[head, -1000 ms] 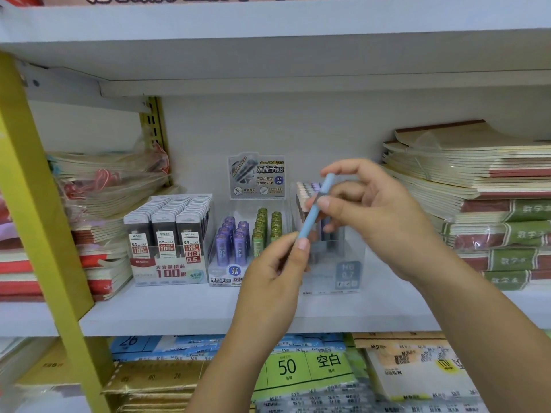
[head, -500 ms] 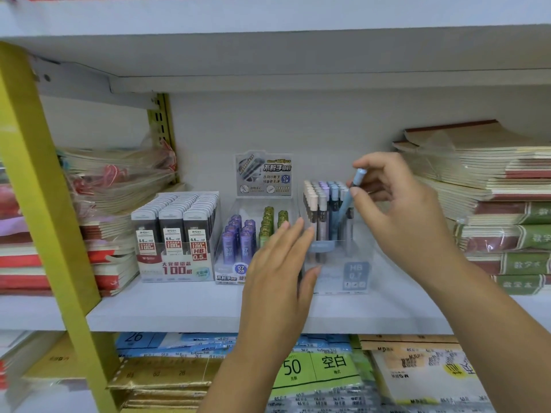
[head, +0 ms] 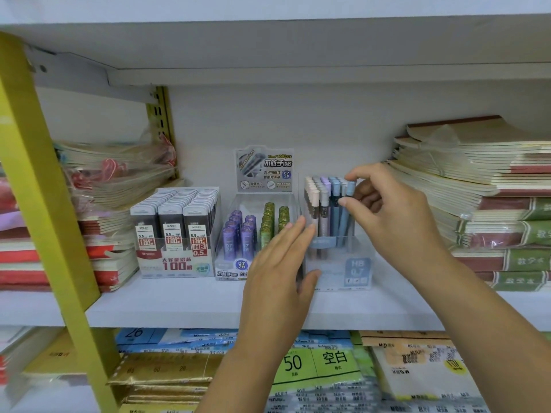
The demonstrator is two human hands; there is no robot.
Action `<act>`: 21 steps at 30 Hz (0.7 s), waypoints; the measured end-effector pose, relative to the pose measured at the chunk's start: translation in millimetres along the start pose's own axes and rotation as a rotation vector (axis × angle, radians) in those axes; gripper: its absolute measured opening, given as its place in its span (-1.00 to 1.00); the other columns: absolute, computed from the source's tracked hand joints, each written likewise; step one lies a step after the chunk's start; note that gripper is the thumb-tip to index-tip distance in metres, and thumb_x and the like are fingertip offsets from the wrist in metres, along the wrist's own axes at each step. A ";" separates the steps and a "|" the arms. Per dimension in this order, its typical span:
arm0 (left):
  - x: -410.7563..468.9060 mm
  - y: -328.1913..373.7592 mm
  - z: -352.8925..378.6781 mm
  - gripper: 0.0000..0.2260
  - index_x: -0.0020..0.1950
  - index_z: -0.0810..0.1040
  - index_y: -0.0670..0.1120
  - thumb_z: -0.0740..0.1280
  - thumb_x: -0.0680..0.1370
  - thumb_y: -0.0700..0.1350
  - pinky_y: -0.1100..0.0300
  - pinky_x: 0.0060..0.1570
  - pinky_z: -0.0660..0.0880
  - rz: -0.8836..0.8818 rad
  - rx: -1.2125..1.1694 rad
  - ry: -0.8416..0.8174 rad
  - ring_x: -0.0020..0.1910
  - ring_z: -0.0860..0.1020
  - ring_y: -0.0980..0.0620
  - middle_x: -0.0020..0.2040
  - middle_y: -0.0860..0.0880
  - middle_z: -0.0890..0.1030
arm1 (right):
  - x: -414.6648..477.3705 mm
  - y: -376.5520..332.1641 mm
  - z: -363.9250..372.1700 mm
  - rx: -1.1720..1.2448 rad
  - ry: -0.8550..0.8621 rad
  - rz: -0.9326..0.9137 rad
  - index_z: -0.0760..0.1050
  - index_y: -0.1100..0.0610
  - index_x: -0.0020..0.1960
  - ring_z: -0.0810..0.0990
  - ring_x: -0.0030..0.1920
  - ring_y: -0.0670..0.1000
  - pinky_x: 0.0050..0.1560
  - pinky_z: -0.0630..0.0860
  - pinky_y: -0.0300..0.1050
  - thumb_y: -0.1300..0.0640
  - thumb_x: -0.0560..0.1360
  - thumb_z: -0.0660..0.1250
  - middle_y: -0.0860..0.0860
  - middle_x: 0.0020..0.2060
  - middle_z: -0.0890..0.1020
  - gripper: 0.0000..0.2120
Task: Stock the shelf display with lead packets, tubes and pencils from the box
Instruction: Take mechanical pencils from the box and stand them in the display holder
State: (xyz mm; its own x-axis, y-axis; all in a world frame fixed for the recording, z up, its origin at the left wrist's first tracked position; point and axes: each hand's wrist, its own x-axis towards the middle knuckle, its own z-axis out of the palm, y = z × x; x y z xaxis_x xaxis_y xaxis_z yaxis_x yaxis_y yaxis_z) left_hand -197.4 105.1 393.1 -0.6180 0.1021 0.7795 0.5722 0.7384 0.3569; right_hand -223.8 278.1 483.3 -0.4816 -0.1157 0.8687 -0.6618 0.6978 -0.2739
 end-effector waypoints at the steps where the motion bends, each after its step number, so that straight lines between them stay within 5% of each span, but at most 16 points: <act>1: -0.2 0.1 0.0 -0.35 0.55 0.29 0.09 0.47 0.52 -0.11 0.15 0.48 0.24 -0.001 0.000 -0.001 0.51 0.16 0.30 0.54 0.23 0.25 | 0.3 1.0 1.5 -0.030 0.012 -0.016 0.50 0.01 0.11 0.48 -0.22 -0.08 -0.17 0.45 -0.19 0.14 0.45 0.46 -0.13 -0.25 0.51 -0.73; 7: -1.2 -1.0 -0.6 -0.34 0.57 0.25 0.13 0.45 0.53 -0.07 0.06 0.50 0.27 0.006 -0.004 -0.015 0.53 0.16 0.28 0.55 0.24 0.24 | 1.7 13.3 7.6 -0.273 -0.010 -0.001 0.54 0.02 0.23 0.34 0.08 0.04 0.03 0.33 -0.12 0.06 0.41 0.47 -0.03 -0.01 0.35 -0.60; 12: -2.1 -3.5 -1.0 -0.33 0.58 0.17 0.18 0.42 0.55 -0.03 0.26 0.50 0.11 0.020 -0.004 -0.044 0.53 0.07 0.36 0.55 0.33 0.13 | -0.5 18.6 9.5 -0.227 -0.096 0.071 0.50 -0.04 0.28 0.30 0.17 -0.01 0.14 0.25 -0.18 0.05 0.46 0.42 -0.10 0.04 0.33 -0.60; 17: -9.0 4.6 -4.4 -0.29 0.60 0.06 0.15 0.39 0.56 0.04 0.23 0.52 0.04 -0.015 0.021 -0.054 0.56 -0.01 0.32 0.58 0.28 0.05 | -5.9 7.6 1.4 -0.105 -0.148 0.145 0.22 -0.09 0.50 0.20 0.36 -0.06 0.28 0.14 -0.21 0.05 0.53 0.35 -0.04 0.32 0.33 -0.40; 21: -35.5 17.1 -15.3 -0.44 0.55 0.29 -0.04 0.31 0.58 0.06 0.15 0.48 0.18 -0.040 0.094 0.068 0.48 0.26 0.09 0.50 0.04 0.38 | -20.9 -12.1 -18.6 0.087 0.008 0.105 0.31 -0.02 0.44 0.41 0.23 -0.08 0.26 0.40 -0.12 0.14 0.56 0.30 -0.05 0.20 0.43 -0.53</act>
State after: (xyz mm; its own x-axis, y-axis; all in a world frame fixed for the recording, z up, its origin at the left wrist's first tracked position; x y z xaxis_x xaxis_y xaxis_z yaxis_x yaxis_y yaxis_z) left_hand -157.4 103.9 379.4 -0.5995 0.0283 0.7999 0.4928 0.8006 0.3410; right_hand -195.1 285.2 476.2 -0.5462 -0.0394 0.8367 -0.6559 0.6415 -0.3979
